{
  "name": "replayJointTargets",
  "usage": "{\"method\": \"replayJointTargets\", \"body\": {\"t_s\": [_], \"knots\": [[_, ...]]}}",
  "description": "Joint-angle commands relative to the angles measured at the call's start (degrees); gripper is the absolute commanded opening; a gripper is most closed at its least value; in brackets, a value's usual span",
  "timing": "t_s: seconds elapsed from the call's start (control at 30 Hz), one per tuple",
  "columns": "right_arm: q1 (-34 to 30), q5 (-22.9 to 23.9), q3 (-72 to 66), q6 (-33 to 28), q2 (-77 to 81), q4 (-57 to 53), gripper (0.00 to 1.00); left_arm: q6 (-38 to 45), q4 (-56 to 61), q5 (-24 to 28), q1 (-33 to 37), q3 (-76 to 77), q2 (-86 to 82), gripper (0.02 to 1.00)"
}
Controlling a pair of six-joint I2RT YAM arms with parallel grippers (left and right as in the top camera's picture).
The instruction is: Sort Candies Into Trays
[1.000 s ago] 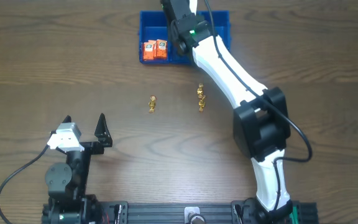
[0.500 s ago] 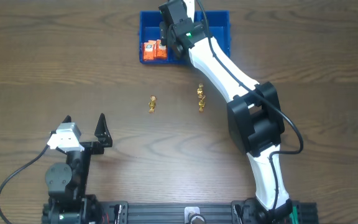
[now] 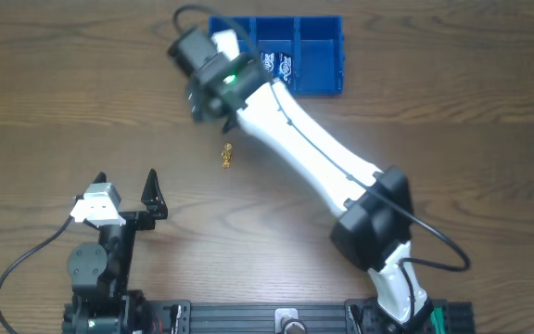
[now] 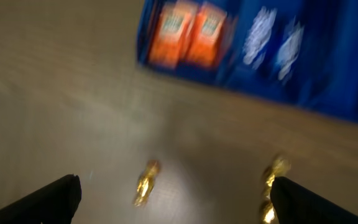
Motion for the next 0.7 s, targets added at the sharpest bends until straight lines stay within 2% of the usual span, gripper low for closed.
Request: {"method": "replayJointTargets", "body": {"t_s": [0.03,0.1,0.2,0.37,0.5,0.7], "knots": [[1.49,-4.83,-0.31,9.77,8.83,-3.21,1.000,0.61,-2.21,1.22,0.35,-0.94,-0.37,0.998],[1.46,-7.98,-0.31,9.75,11.91,-2.12,1.000,0.61,-2.21,1.22,0.35,-0.94,-0.37,0.998],[1.46,-10.12,-0.33,11.67,15.56,-1.05,1.000,0.61,-2.21,1.22,0.35,-0.94,-0.37,0.998],[1.01,-11.26,-0.68,15.15,17.00,-0.04,1.000,0.61,-2.21,1.22,0.35,-0.94,-0.37,0.998],[0.81,-13.20,-1.44,15.76,17.05,-0.48,0.998,0.61,-2.21,1.22,0.35,-0.94,-0.37,0.998],[0.35,-13.38,-1.66,17.27,17.05,-0.94,0.985,0.61,-2.21,1.22,0.35,-0.94,-0.37,0.998]]}}
